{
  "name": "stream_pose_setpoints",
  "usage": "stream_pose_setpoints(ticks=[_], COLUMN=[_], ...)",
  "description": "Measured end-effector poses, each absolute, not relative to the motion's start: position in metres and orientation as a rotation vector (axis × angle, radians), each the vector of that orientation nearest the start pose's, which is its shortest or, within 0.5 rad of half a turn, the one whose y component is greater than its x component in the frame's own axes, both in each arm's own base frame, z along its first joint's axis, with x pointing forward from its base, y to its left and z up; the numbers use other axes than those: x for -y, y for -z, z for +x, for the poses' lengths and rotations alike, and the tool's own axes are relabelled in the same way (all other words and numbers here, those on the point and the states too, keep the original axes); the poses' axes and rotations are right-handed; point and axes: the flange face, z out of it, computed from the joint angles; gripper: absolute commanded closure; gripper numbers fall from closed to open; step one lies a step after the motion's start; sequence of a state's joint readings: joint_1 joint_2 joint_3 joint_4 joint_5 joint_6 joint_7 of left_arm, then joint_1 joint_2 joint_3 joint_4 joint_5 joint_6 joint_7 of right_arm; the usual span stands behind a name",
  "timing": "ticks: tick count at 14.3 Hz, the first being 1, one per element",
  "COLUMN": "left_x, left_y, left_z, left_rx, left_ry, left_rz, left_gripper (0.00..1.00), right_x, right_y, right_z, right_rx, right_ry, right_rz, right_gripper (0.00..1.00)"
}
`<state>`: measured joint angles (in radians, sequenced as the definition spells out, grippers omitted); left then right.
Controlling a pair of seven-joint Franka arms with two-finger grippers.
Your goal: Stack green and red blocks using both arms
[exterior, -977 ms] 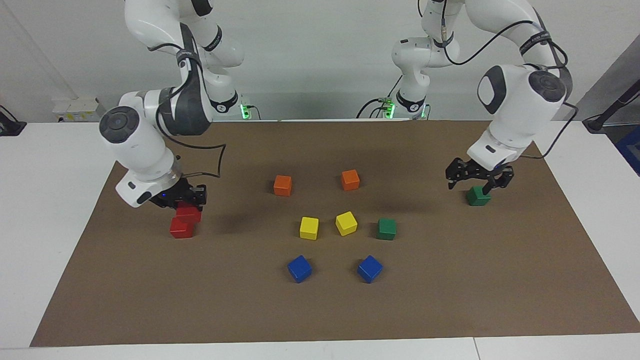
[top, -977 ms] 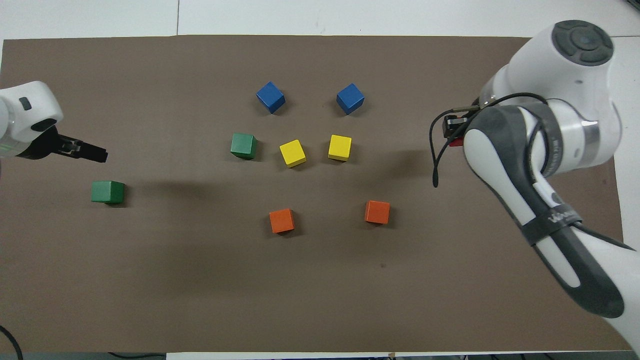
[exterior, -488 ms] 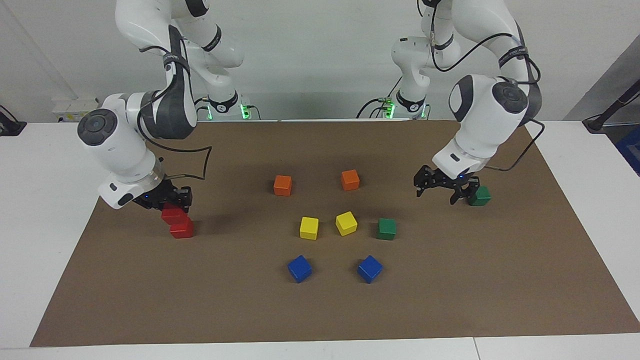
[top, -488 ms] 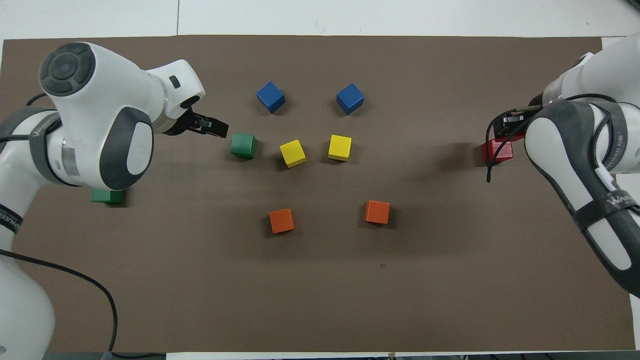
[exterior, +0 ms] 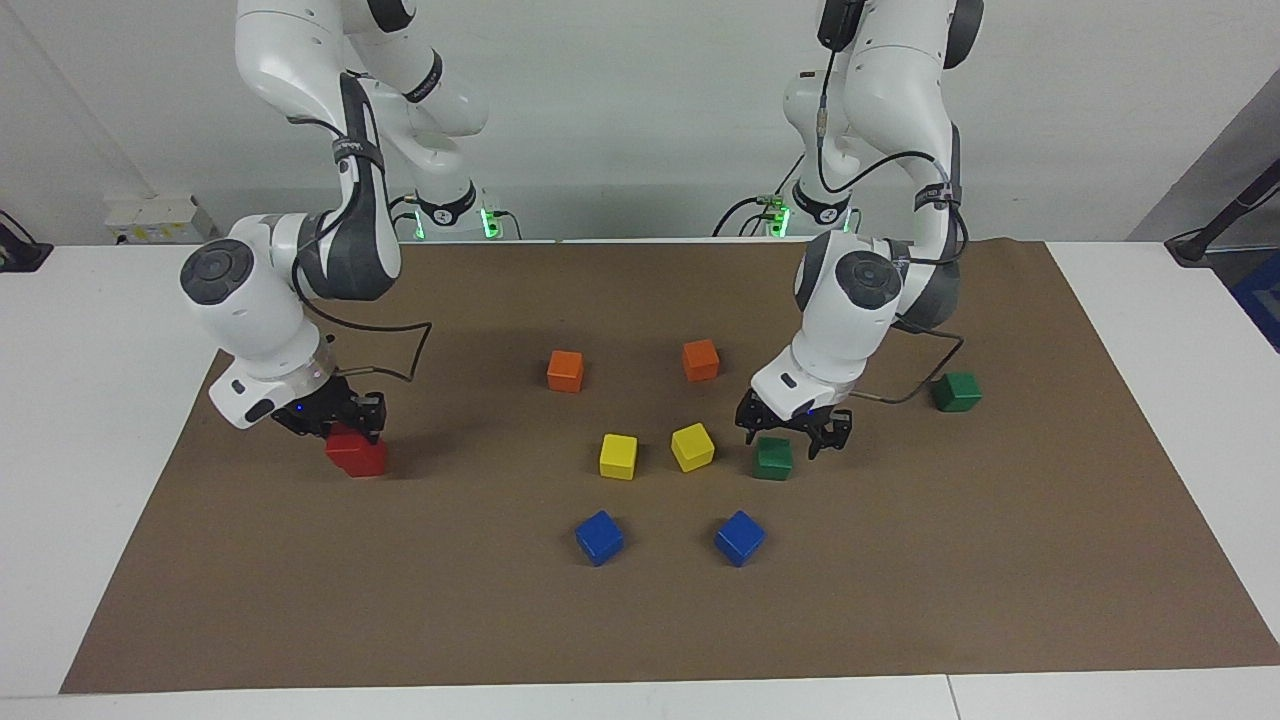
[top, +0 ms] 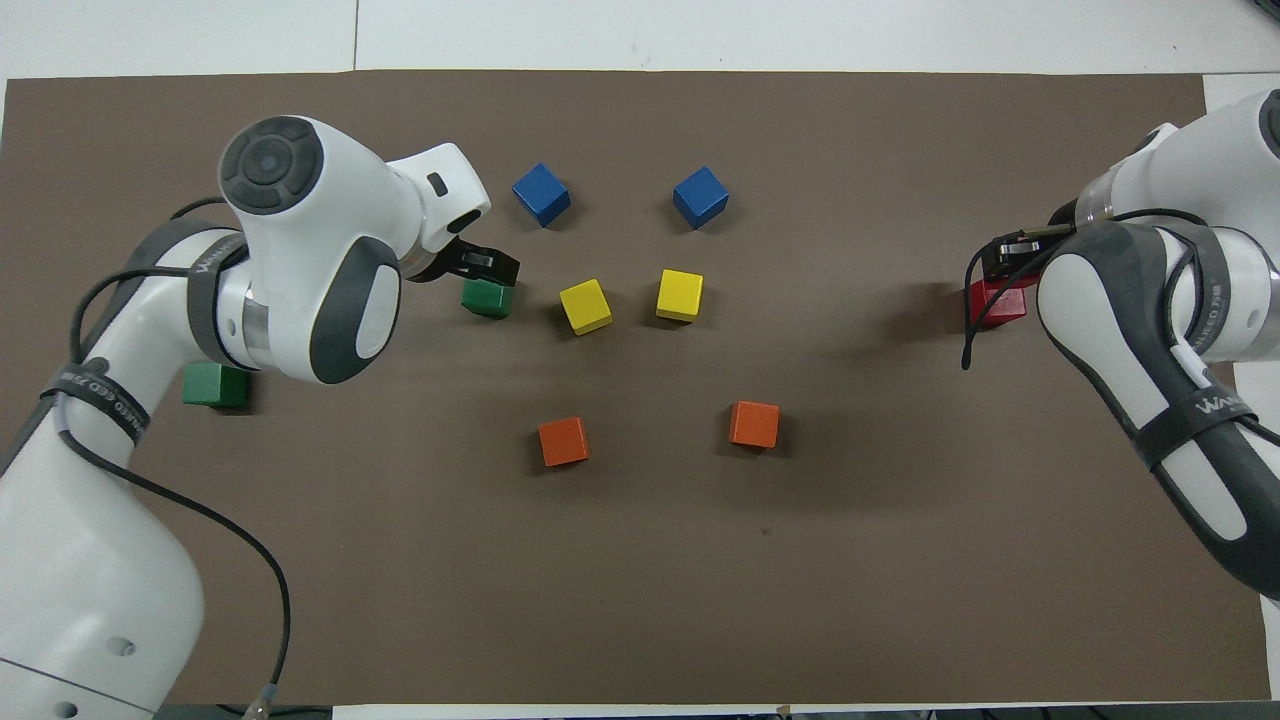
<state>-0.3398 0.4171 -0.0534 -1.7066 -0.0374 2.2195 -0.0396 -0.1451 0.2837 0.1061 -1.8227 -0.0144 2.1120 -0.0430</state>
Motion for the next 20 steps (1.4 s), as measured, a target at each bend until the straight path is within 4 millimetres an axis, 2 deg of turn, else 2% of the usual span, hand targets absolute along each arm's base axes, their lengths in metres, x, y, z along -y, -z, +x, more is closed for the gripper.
stream_pose_setpoints(ticks=[5,10,11,12,13,15,16,20], left_x=[0.253,0.254,0.255,0.256,0.257,0.261,0.263,0.261], left_y=[-0.336,-0.314,-0.312,-0.310,-0.309,-0.305,-0.304,-0.306], left_z=[0.626,0.619,0.618,0.617,0.615,0.612,0.611,0.610], left_rx=[-0.452,-0.408,-0.396,-0.381,-0.370,-0.362,-0.365,-0.388], left_ry=[0.142,0.154,0.161,0.170,0.174,0.167,0.163,0.138], left_rz=[-3.165,-3.174,-3.177,-3.180,-3.183,-3.184,-3.183,-3.147], left_gripper=[0.00,0.00,0.08,0.22,0.42,0.89,1.00,1.00], right_x=[0.034,0.041,0.042,0.043,0.043,0.043,0.043,0.043], right_y=[-0.374,-0.367,-0.365,-0.363,-0.361,-0.360,-0.360,-0.358], right_z=[0.620,0.612,0.610,0.609,0.609,0.608,0.608,0.607], right_rx=[-0.003,-0.020,-0.025,-0.027,-0.028,-0.026,-0.024,-0.021], right_ry=[-0.003,-0.014,-0.007,0.003,0.011,0.021,0.026,0.025], right_rz=[-3.125,-3.126,-3.126,-3.127,-3.127,-3.128,-3.131,-3.134], right_gripper=[1.00,1.00,1.00,1.00,1.00,1.00,1.00,1.00])
